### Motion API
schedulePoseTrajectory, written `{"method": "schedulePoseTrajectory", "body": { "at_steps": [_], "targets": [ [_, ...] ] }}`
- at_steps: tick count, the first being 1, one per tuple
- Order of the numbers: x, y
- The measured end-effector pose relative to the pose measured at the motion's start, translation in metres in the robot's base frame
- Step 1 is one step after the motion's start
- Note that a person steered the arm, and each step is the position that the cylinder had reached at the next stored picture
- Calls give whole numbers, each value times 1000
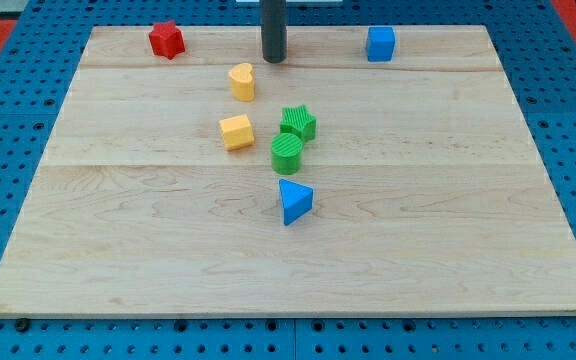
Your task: Place the yellow blocks to the left of the green blocks
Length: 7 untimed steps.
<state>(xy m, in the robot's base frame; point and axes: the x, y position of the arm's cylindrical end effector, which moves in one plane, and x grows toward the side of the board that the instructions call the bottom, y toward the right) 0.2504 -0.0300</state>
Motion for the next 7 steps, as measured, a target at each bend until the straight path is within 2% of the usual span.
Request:
{"method": "schedulePoseTrajectory", "body": {
  "at_steps": [1, 4, 7],
  "targets": [
    [26, -31],
    [92, -20],
    [71, -13]
  ]
}}
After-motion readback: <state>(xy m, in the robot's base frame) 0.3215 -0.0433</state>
